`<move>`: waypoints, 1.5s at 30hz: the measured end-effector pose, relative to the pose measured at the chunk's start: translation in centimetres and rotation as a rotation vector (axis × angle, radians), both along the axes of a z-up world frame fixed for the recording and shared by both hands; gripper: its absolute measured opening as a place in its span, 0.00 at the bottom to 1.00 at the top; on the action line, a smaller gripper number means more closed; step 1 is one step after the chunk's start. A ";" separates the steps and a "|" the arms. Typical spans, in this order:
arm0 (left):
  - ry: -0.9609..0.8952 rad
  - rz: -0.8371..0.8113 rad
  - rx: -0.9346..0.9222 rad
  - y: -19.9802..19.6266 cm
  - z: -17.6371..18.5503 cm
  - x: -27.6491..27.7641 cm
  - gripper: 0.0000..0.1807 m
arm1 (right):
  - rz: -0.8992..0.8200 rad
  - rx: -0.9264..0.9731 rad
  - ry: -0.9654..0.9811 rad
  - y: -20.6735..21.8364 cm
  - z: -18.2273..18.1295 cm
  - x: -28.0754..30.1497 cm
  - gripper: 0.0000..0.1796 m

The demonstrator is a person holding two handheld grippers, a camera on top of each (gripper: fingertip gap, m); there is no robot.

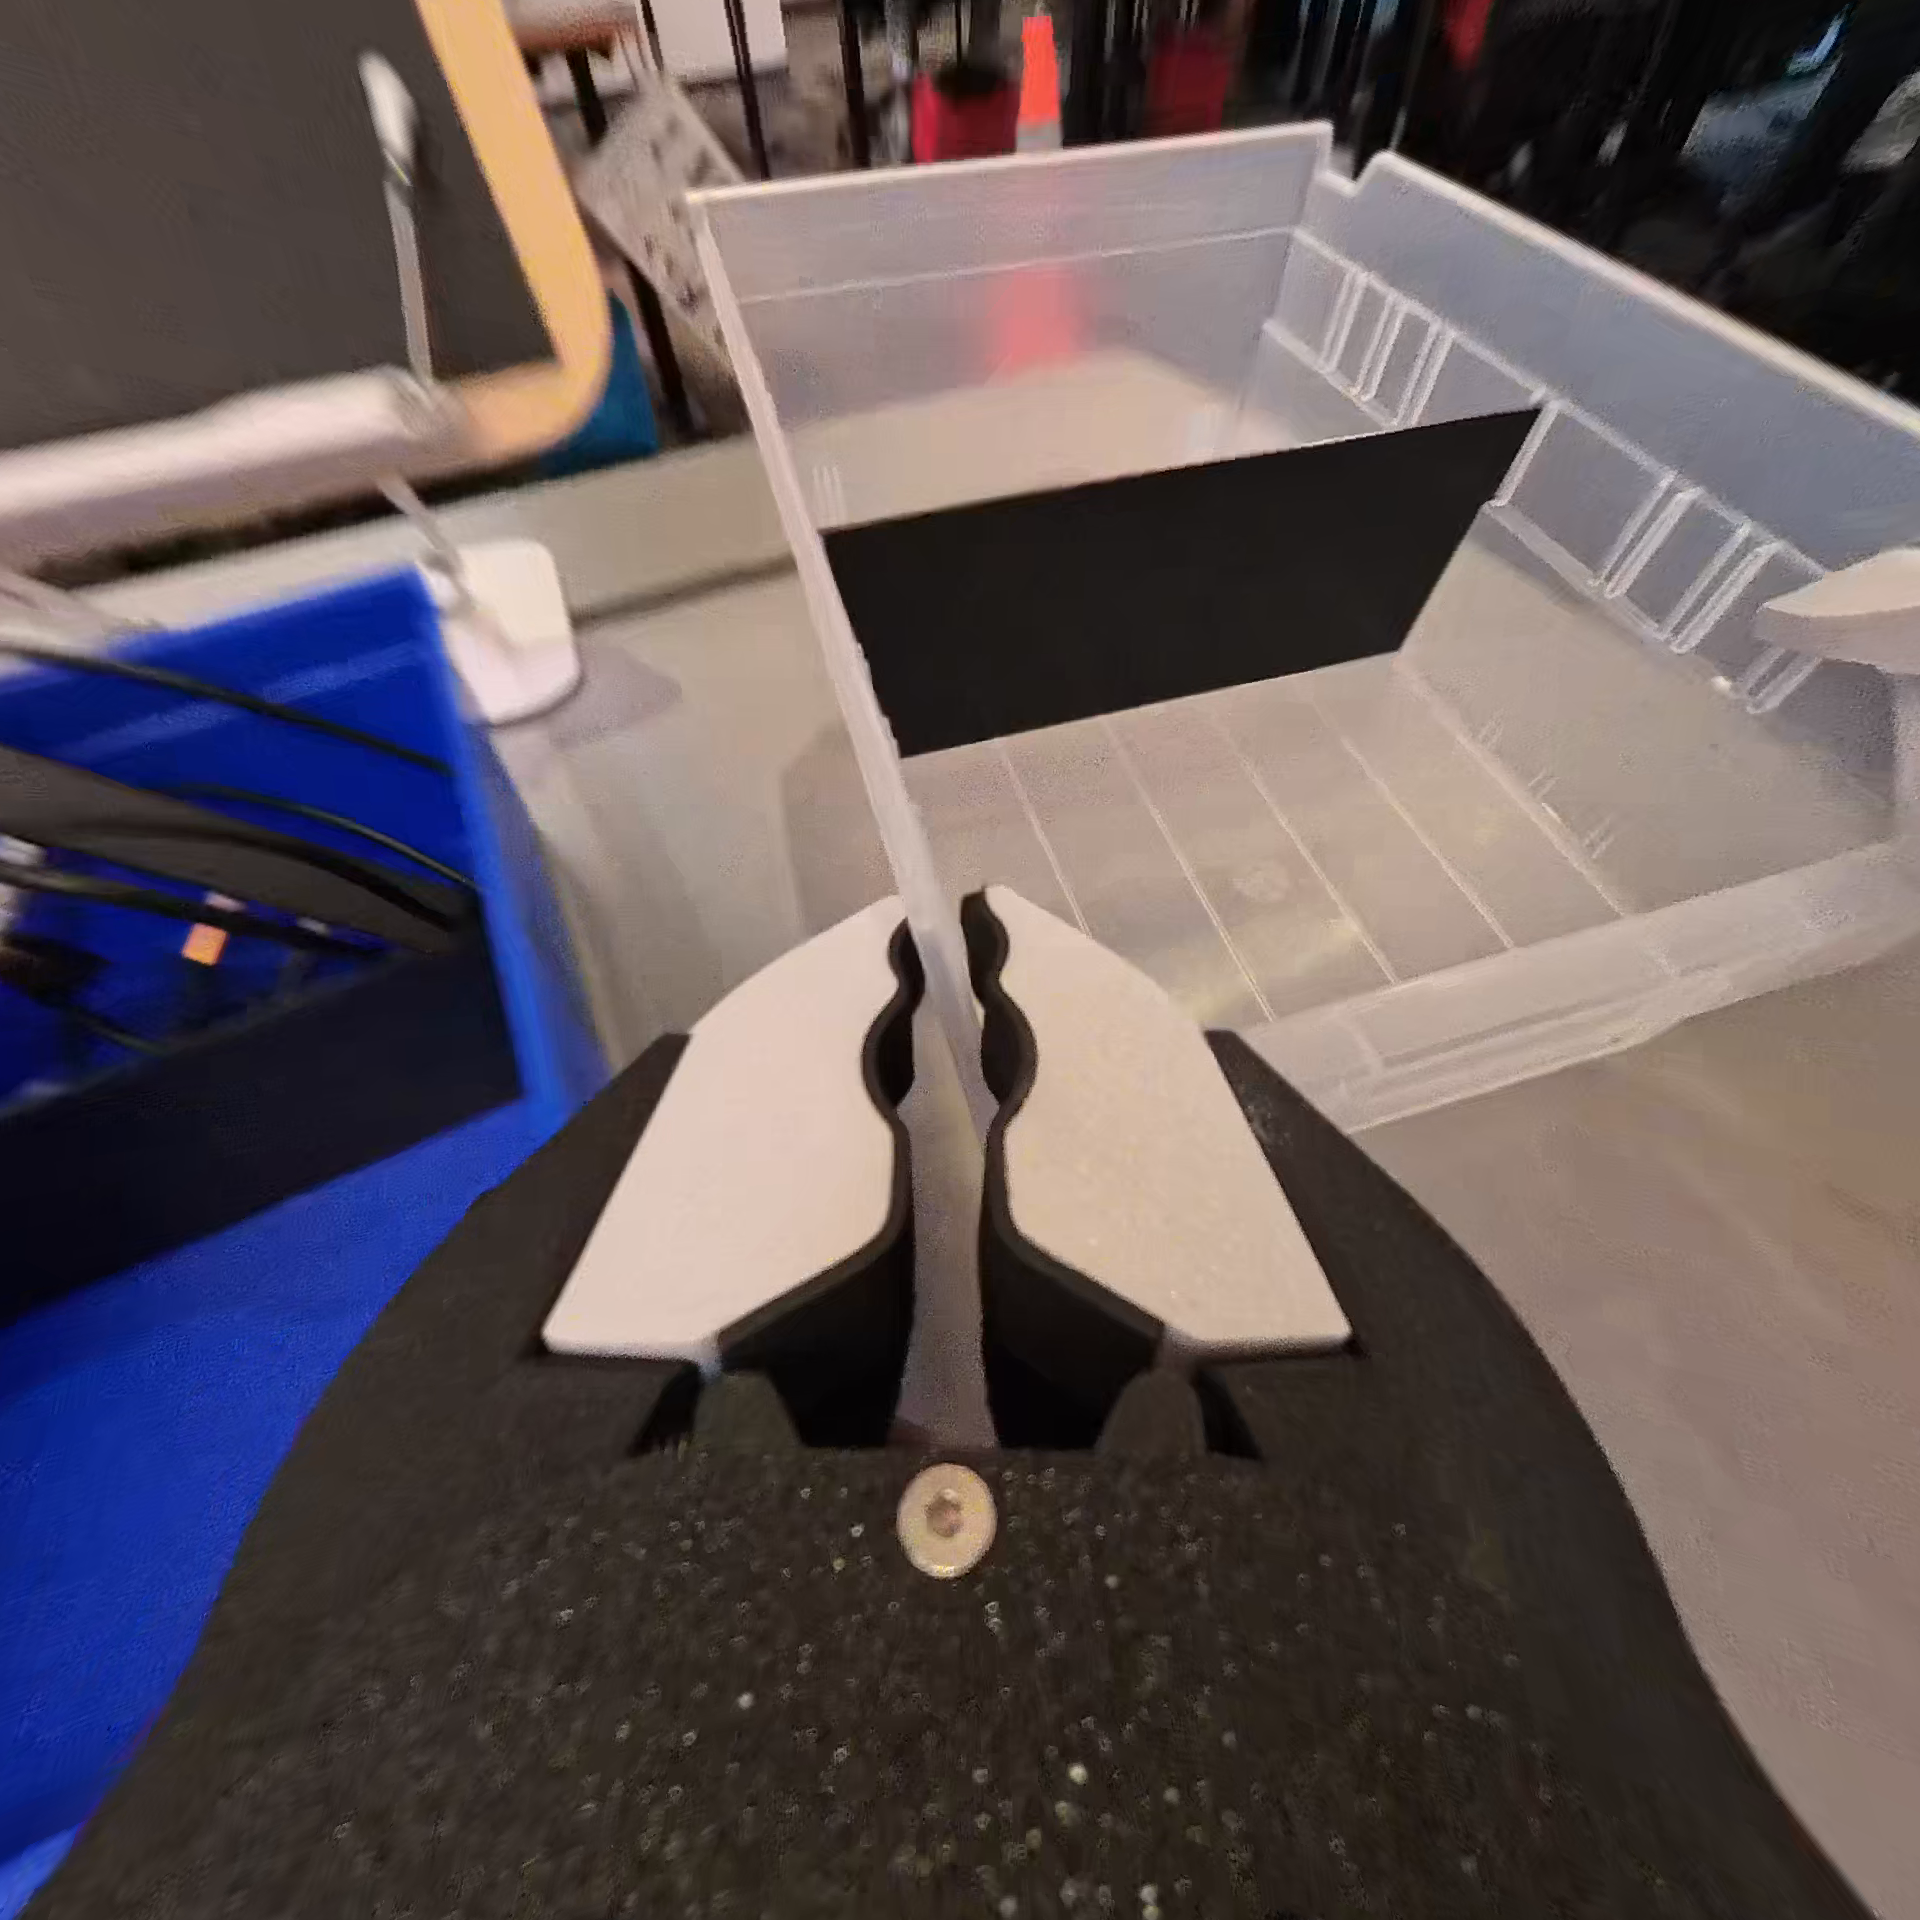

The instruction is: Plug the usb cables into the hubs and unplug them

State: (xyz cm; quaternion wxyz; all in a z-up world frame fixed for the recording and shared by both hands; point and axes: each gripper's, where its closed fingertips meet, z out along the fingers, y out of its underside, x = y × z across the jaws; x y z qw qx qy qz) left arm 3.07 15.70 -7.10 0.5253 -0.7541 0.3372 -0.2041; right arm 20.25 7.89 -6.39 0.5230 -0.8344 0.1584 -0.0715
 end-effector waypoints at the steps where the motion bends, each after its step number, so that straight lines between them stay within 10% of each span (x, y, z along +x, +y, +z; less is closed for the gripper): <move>1: 0.018 0.006 -0.025 -0.1 -1.7 0.8 0.03 | 0.014 -0.003 0.027 -0.1 -1.9 0.8 0.03; 12: 0.000 -0.085 -0.081 -2.8 -6.0 3.9 0.10 | -0.021 -0.020 0.010 0.0 -6.2 5.0 0.03; 19: -0.210 -0.301 -0.120 -4.4 2.7 -3.7 0.27 | -0.184 0.090 -0.165 -3.3 0.6 5.7 0.24; 23: -0.113 -0.015 0.080 1.8 3.7 -17.5 0.31 | 0.075 0.196 -0.214 0.0 6.1 -5.1 0.25; 28: 0.007 0.203 -0.002 6.4 -1.7 -27.0 0.34 | 0.472 0.111 0.020 6.5 0.6 -24.7 0.34; 31: -0.005 0.175 -0.149 7.7 -4.9 -26.3 0.30 | 0.301 -0.002 0.021 9.0 -4.3 -25.7 0.33; 34: -0.073 0.148 -0.215 8.8 -5.8 -25.7 0.09 | 0.231 -0.103 0.070 10.0 -7.5 -25.8 0.05; 45: -0.008 0.338 -0.106 14.6 -3.3 -41.4 0.02 | 0.232 -0.077 -0.030 16.0 -5.2 -40.0 0.02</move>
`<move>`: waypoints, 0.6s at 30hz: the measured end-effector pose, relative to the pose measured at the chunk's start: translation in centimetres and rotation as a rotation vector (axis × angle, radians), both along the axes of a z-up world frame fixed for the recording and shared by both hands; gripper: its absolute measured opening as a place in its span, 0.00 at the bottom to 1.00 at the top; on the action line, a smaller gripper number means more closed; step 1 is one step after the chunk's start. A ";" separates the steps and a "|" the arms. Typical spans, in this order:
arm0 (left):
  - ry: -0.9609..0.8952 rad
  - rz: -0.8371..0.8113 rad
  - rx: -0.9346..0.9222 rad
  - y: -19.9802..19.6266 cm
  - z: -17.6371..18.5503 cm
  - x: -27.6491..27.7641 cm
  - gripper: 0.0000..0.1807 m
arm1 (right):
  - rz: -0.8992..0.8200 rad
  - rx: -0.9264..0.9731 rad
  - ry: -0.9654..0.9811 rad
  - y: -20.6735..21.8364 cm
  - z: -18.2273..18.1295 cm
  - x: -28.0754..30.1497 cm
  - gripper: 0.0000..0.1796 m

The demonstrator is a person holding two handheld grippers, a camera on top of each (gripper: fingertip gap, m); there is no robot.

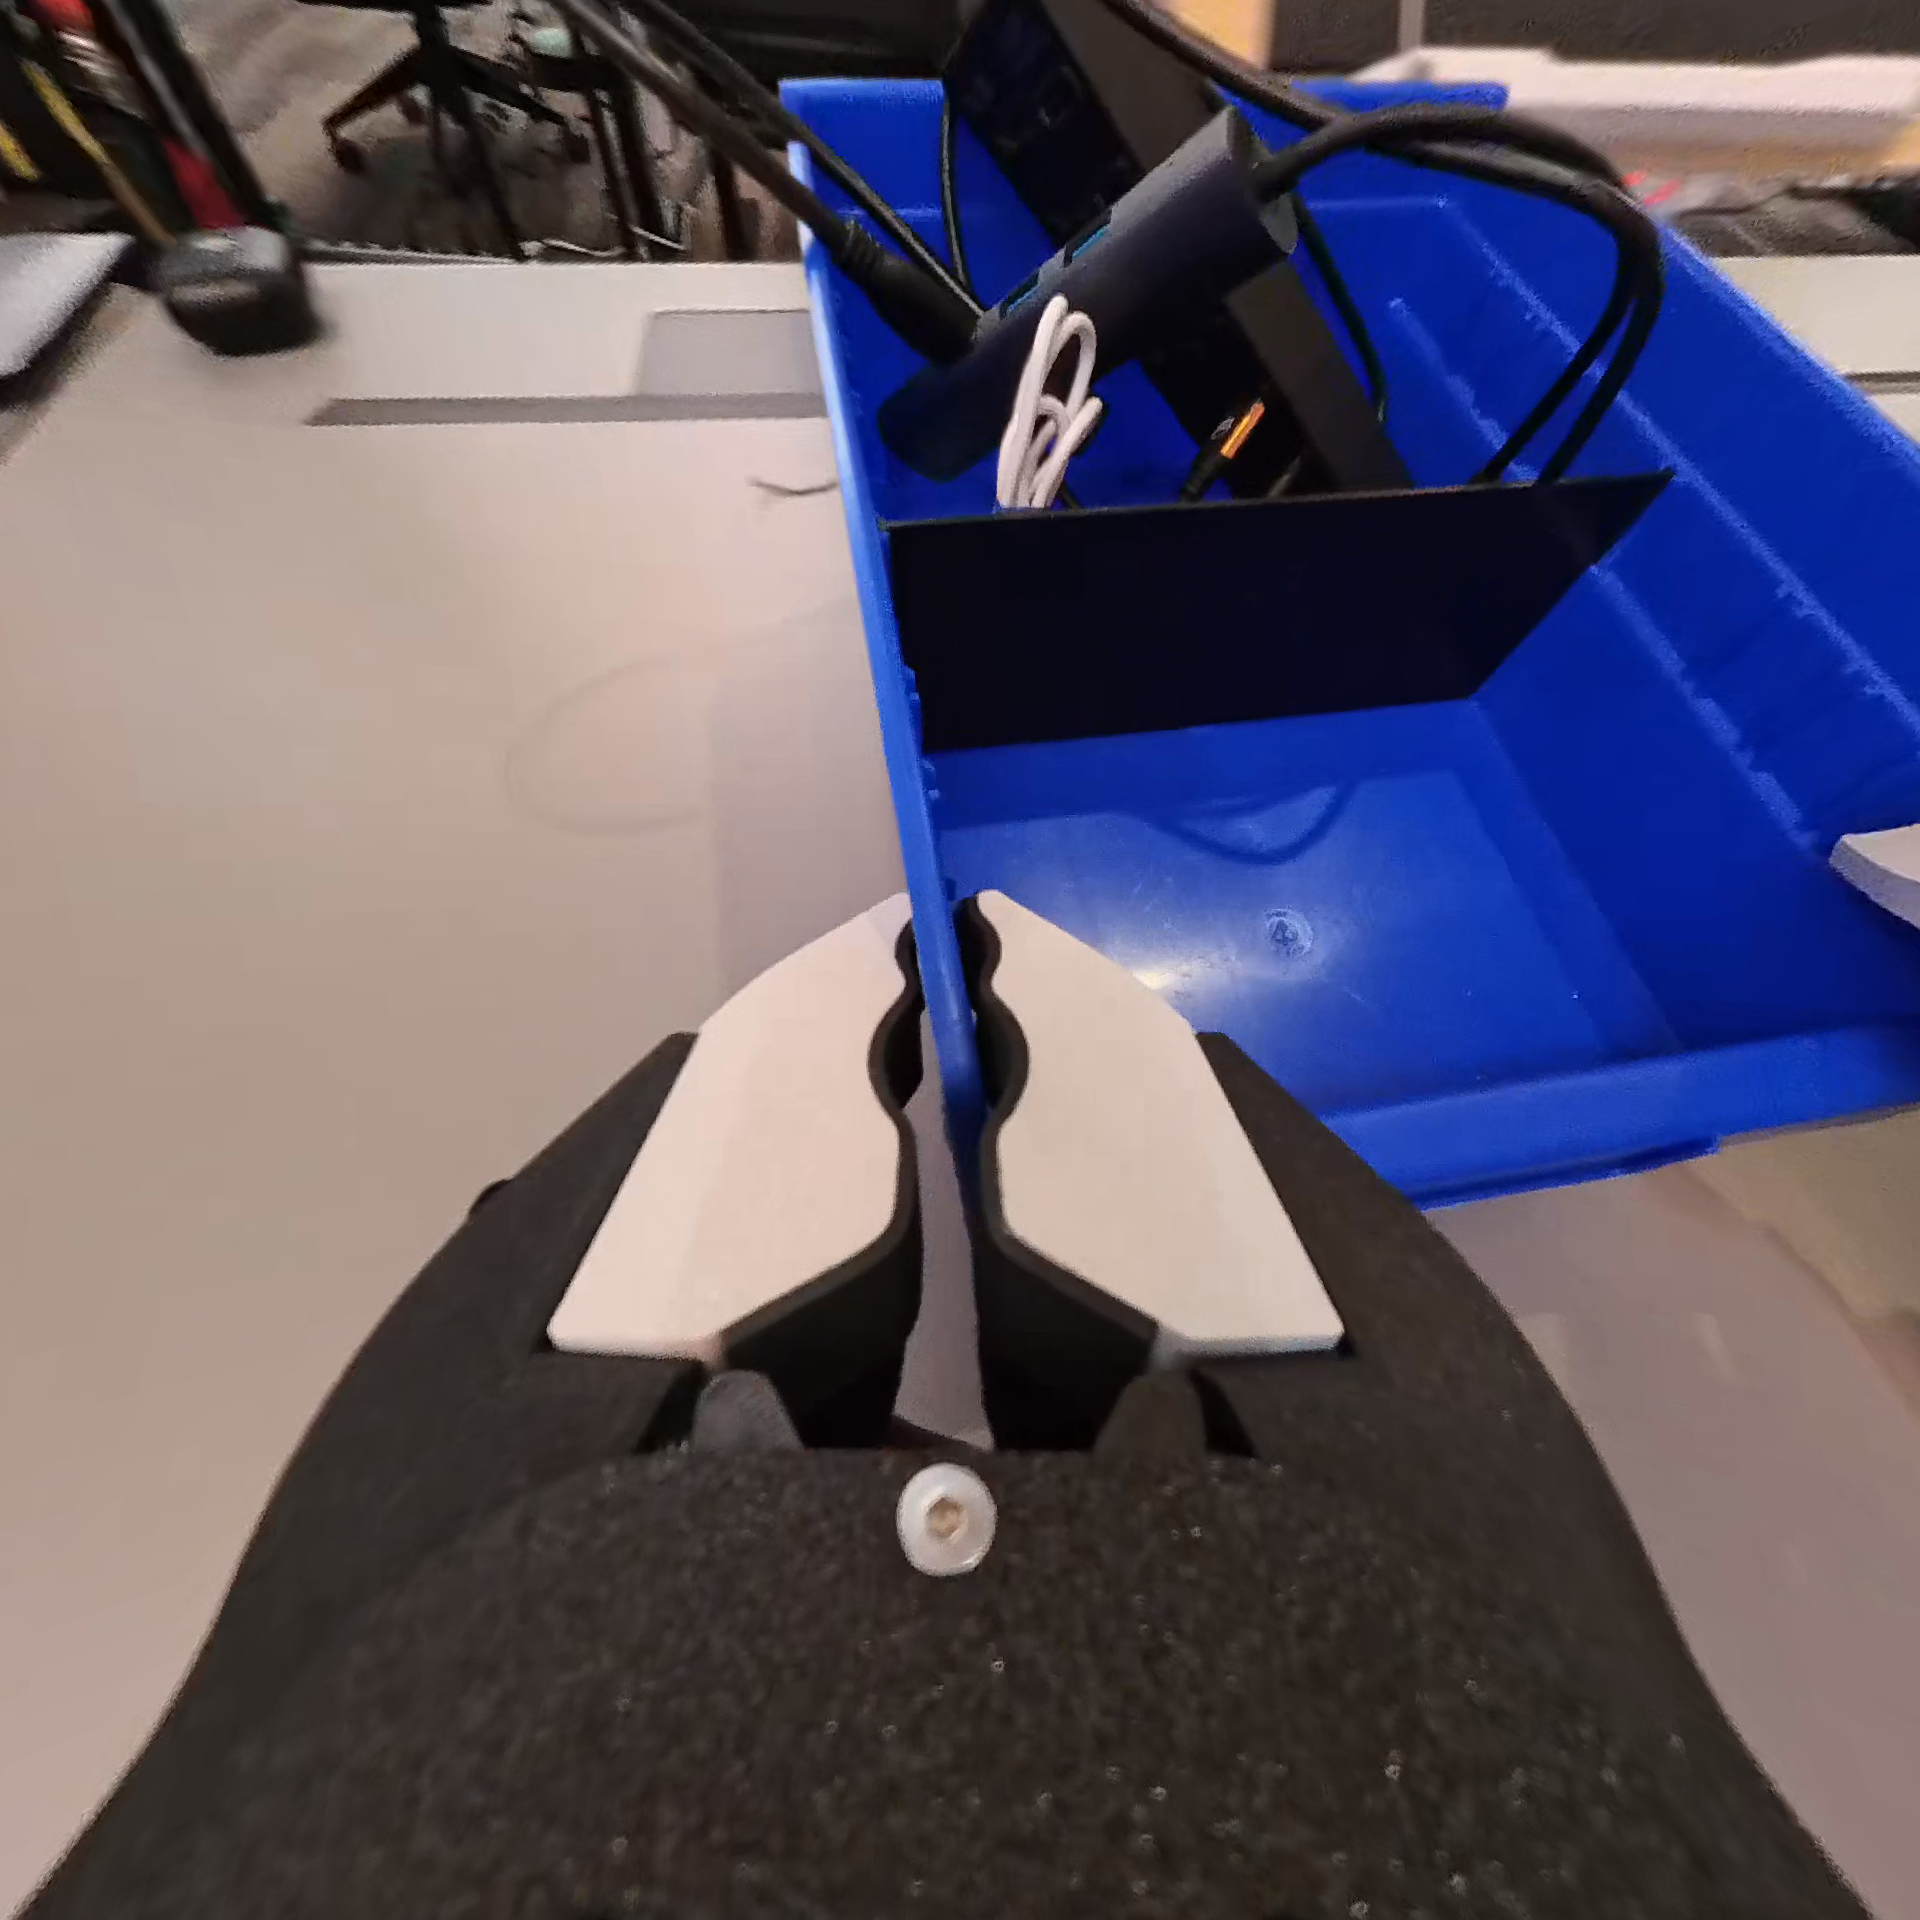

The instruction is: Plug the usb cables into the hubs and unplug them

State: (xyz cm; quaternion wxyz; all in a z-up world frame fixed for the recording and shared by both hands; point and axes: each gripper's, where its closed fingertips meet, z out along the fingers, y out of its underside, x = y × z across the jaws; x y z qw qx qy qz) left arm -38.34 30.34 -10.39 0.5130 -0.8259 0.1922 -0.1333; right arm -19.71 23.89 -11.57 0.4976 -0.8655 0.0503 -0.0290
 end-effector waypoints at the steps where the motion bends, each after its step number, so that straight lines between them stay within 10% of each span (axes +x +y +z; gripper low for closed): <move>1: 0.018 0.015 0.008 0.7 0.0 -1.8 0.02 | 0.005 0.008 -0.002 0.9 -0.1 -1.8 0.02; 11: -0.087 0.055 -0.074 3.8 -2.1 -8.6 0.02 | 0.154 -0.011 0.049 3.6 -2.0 -9.5 0.07; 18: -0.172 0.120 0.104 2.5 2.8 -10.1 0.21 | 0.563 -0.004 0.024 -5.0 1.4 -7.1 0.25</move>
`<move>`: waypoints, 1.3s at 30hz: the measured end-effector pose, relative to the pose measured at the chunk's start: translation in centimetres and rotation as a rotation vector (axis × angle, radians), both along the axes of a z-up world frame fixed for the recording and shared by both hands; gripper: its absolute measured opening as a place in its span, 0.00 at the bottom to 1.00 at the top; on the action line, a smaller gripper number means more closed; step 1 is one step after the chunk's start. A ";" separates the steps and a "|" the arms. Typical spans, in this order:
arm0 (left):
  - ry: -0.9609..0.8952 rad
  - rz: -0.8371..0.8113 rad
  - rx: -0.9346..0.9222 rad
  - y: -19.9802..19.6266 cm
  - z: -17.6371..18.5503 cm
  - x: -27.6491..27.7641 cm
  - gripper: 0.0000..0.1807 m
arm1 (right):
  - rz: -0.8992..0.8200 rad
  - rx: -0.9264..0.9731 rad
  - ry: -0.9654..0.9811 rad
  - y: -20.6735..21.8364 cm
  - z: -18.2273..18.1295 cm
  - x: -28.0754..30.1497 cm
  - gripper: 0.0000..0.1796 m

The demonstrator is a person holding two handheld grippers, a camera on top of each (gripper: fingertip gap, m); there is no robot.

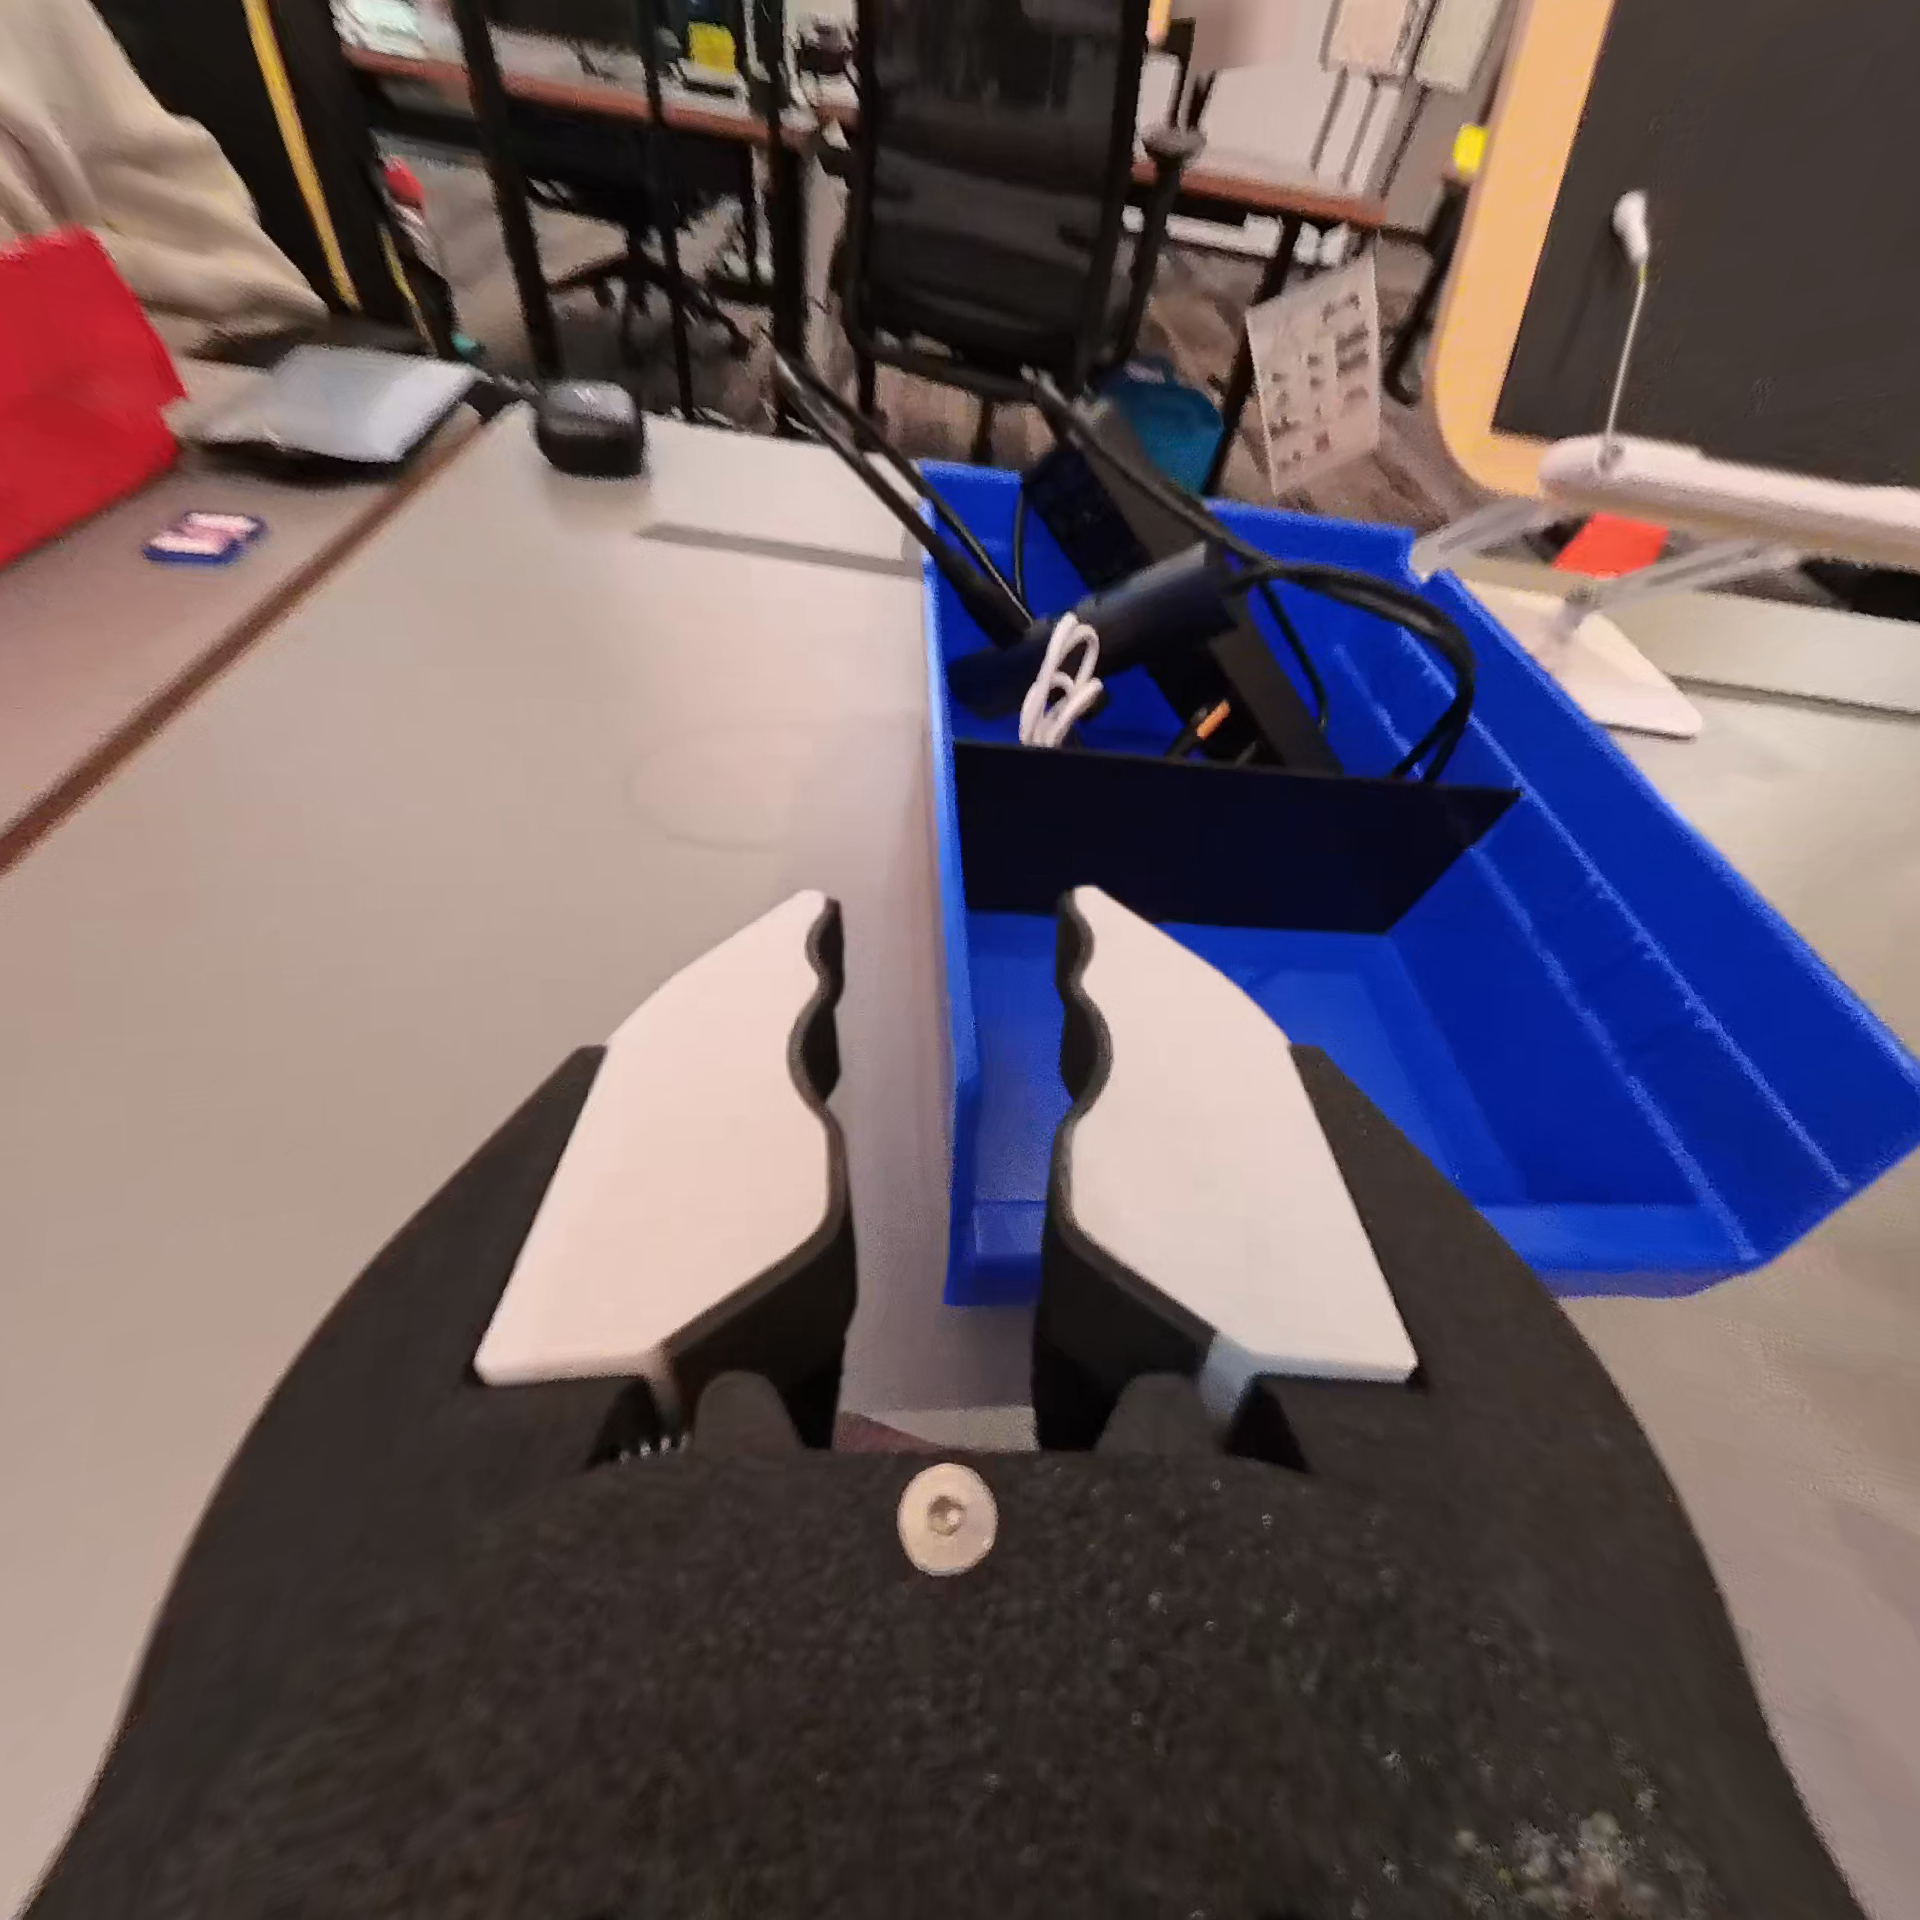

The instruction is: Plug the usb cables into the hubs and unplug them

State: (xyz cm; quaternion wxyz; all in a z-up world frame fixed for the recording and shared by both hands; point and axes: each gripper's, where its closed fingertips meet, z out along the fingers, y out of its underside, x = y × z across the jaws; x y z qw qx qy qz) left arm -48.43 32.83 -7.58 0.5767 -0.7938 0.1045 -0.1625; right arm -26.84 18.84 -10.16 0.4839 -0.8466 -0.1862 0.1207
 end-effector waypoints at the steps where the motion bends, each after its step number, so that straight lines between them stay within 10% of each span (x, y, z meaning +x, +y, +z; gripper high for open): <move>1: -0.008 0.026 0.028 -0.4 0.8 -0.4 0.21 | 0.015 0.033 0.007 -1.2 0.8 1.7 0.25; 15: -0.070 -0.200 -0.147 -11.3 -3.3 9.2 0.22 | -0.674 0.202 0.136 -15.1 -0.3 37.7 0.25; 39: -0.037 -0.275 -0.140 -10.9 -3.9 9.9 0.18 | -0.610 0.122 0.293 -14.1 -2.3 35.4 0.22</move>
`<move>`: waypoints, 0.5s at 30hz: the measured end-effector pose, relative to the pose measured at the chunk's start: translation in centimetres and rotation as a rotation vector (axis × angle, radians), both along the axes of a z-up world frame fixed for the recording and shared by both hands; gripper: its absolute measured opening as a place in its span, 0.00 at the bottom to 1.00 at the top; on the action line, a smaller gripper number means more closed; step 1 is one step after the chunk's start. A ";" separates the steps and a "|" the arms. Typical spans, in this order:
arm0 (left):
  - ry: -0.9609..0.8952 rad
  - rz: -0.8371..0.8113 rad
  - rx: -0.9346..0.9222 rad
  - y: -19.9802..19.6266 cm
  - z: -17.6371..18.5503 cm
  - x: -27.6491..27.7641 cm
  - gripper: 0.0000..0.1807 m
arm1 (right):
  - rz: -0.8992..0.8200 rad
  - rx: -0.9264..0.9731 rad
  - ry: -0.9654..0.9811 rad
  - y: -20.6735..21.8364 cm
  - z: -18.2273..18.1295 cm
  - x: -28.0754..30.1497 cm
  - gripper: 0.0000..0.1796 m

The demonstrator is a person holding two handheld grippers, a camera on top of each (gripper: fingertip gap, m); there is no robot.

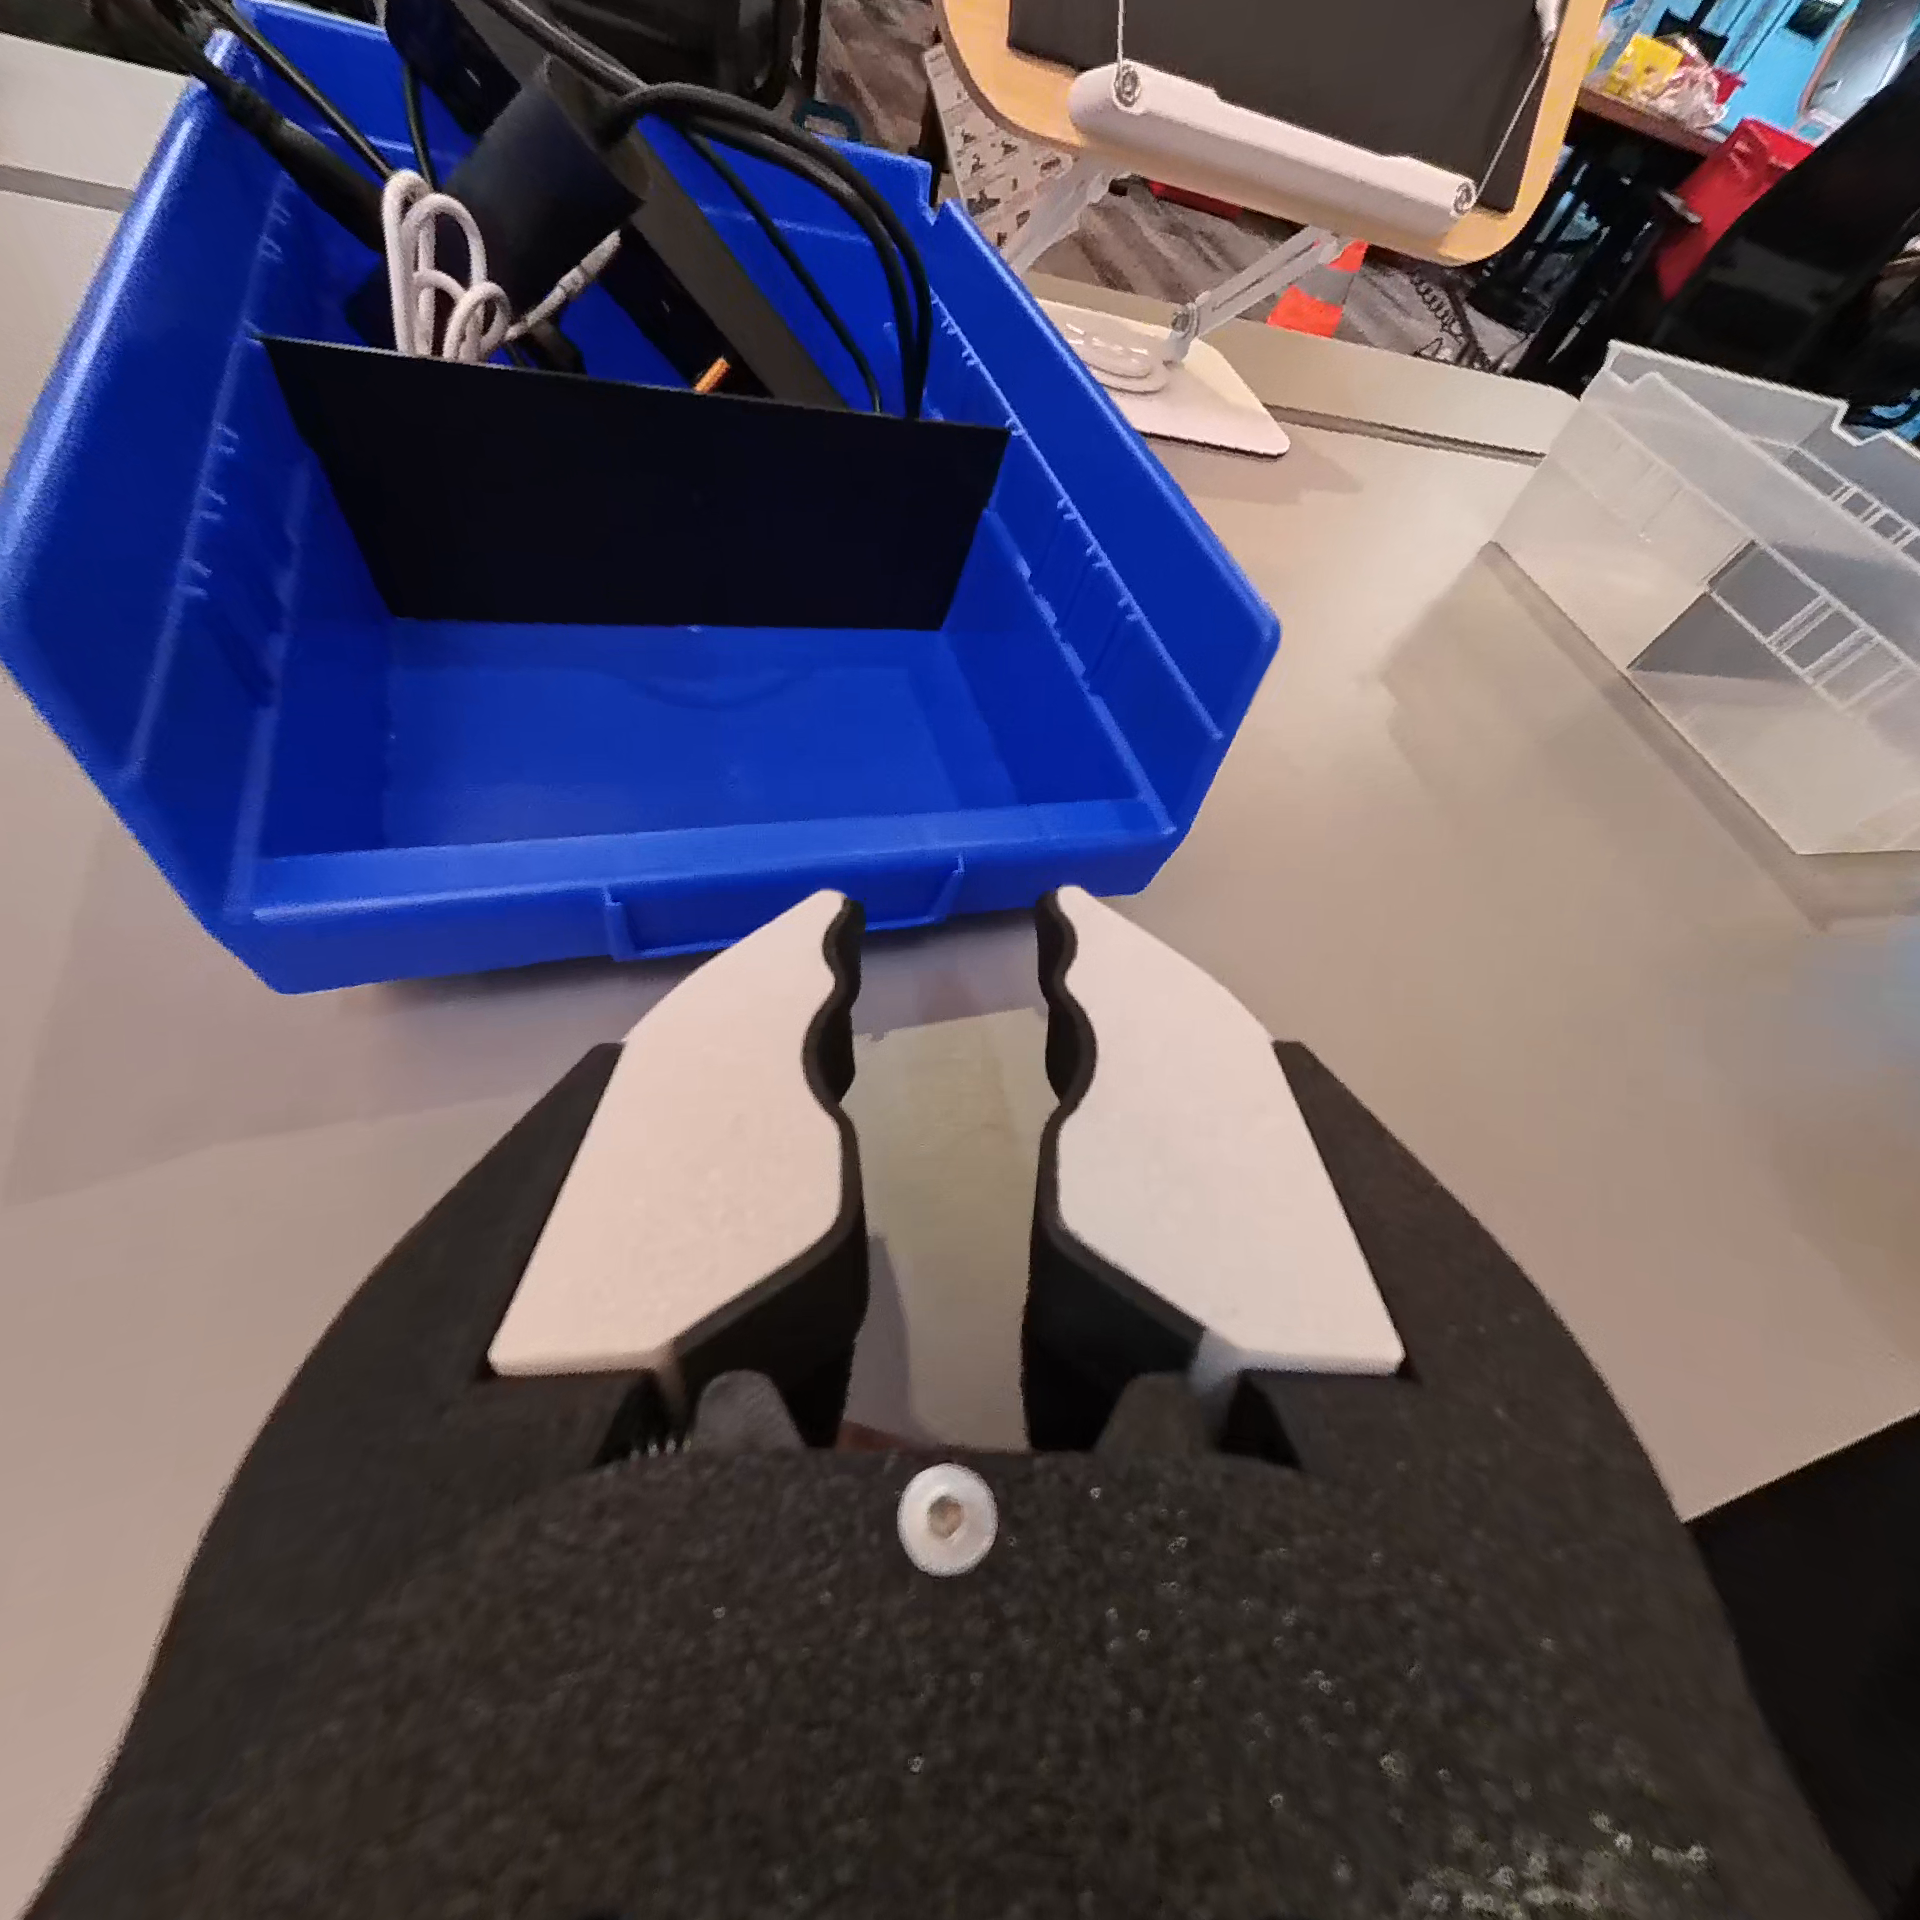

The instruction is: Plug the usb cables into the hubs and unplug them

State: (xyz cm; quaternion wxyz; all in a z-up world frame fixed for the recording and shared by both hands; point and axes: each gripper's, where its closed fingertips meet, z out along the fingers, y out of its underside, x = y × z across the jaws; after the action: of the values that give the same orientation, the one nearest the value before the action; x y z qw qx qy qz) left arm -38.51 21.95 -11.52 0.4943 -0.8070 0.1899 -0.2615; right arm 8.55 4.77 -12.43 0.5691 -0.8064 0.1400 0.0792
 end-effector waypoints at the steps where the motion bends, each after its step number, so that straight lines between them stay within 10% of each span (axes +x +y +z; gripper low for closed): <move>1: 0.004 -0.003 0.007 -0.1 0.1 0.0 0.18 | 0.004 -0.003 -0.013 0.1 0.0 -0.1 0.22; 10: 0.106 -0.191 0.081 0.5 2.3 2.6 0.15 | 0.000 -0.017 -0.172 0.4 0.3 0.0 0.22; 15: 0.421 -0.129 0.039 9.3 3.5 0.7 0.28 | 0.022 -0.010 -0.183 0.6 0.3 -0.7 0.22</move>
State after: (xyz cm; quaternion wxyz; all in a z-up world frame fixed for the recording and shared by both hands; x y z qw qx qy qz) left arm -37.76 31.25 -8.01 0.4415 -0.8202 0.3453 -0.1144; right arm 7.85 5.33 -12.10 0.5744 -0.8147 0.0791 0.0107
